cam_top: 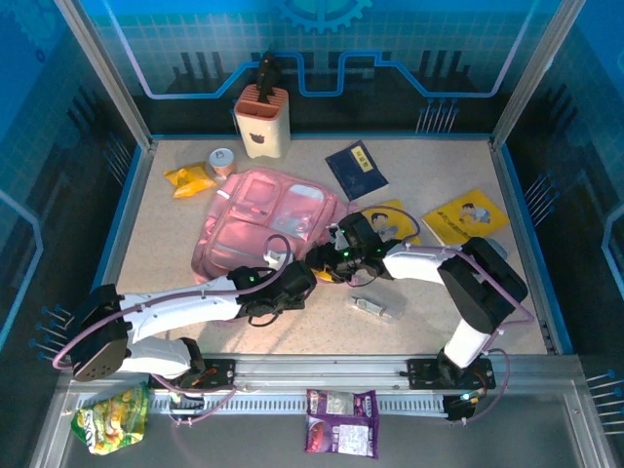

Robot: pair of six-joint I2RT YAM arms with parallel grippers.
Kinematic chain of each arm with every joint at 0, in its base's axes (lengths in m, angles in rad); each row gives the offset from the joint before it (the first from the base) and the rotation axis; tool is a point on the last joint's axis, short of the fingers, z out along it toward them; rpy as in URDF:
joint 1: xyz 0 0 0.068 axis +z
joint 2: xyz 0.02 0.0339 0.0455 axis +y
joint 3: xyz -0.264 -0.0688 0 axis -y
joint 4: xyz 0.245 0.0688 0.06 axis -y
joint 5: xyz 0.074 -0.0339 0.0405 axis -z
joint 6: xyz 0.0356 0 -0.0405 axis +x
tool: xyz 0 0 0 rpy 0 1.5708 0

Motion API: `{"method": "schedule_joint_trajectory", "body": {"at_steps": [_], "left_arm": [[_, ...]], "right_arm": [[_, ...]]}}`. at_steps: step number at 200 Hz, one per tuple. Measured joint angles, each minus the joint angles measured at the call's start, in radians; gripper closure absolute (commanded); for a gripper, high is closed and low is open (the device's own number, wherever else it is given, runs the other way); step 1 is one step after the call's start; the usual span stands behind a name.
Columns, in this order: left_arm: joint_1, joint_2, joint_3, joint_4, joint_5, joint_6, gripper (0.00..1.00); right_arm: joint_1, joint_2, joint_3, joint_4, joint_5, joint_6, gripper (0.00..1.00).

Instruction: Pack the student bag

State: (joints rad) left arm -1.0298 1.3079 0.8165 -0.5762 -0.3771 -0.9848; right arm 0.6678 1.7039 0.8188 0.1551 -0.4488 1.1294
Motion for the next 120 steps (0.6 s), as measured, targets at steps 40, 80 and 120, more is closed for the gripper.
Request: {"method": "schedule_joint_trajectory", "body": {"at_steps": [40, 80, 120], "left_arm": [[0.001, 0.000, 0.000, 0.004, 0.005, 0.019, 1.00], [0.020, -0.063, -0.054, -0.006, 0.008, 0.014, 1.00], [0.070, -0.218, -0.160, -0.048, 0.008, -0.030, 1.00]], "right_arm": [[-0.003, 0.023, 0.014, 0.034, -0.001, -0.019, 0.95], [-0.034, 0.022, 0.037, -0.020, -0.024, -0.116, 1.00], [-0.120, 0.024, 0.122, -0.148, -0.088, -0.235, 1.00]]}}
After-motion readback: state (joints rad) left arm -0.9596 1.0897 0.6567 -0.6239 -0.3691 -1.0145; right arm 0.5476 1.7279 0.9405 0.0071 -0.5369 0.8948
